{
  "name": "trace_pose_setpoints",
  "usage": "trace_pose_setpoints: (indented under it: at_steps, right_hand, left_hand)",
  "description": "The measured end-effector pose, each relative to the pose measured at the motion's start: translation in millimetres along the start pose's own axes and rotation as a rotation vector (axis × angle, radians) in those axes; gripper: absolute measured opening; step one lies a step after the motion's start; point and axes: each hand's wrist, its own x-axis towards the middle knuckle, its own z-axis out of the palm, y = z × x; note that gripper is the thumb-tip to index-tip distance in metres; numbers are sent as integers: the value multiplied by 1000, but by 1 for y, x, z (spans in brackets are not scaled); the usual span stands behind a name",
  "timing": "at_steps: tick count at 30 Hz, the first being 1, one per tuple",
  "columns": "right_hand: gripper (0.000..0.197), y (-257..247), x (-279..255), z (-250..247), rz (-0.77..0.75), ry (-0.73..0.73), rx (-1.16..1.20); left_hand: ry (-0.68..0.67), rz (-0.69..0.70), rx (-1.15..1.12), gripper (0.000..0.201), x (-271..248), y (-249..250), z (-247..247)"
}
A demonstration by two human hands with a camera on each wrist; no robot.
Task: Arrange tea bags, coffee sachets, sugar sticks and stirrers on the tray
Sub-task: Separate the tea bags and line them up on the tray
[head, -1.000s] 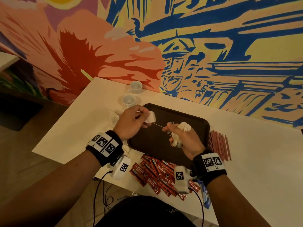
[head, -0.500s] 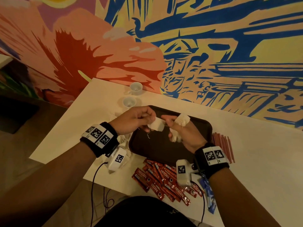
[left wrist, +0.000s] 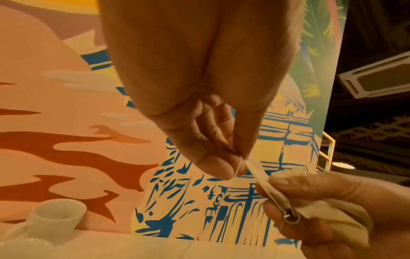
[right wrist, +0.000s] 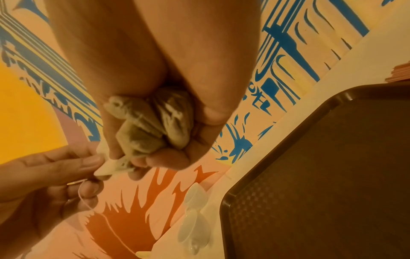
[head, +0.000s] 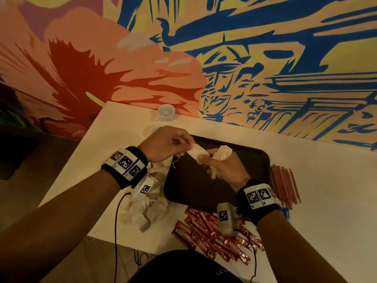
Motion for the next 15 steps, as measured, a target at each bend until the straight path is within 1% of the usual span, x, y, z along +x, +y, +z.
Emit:
trace_pose_setpoints:
  at_steps: [5, 9, 11, 13, 15]
  right_hand:
    - [24, 2, 14, 6, 59, 24, 42]
    - [19, 18, 15, -3, 246, 68, 238]
    - [21, 28, 14, -8, 306, 84, 339]
    - [23, 33, 14, -11, 327, 104, 407]
    - [23, 36, 14, -13, 335, 115, 417]
  left_hand:
    - [70, 57, 111, 9, 25, -10, -6]
    - [152, 84, 233, 10, 55, -25, -18]
    - [184, 82, 321, 10, 74, -37, -22]
    - [183, 55, 389, 10, 93, -53, -23]
    - [154, 18, 442, 10, 111, -71, -21]
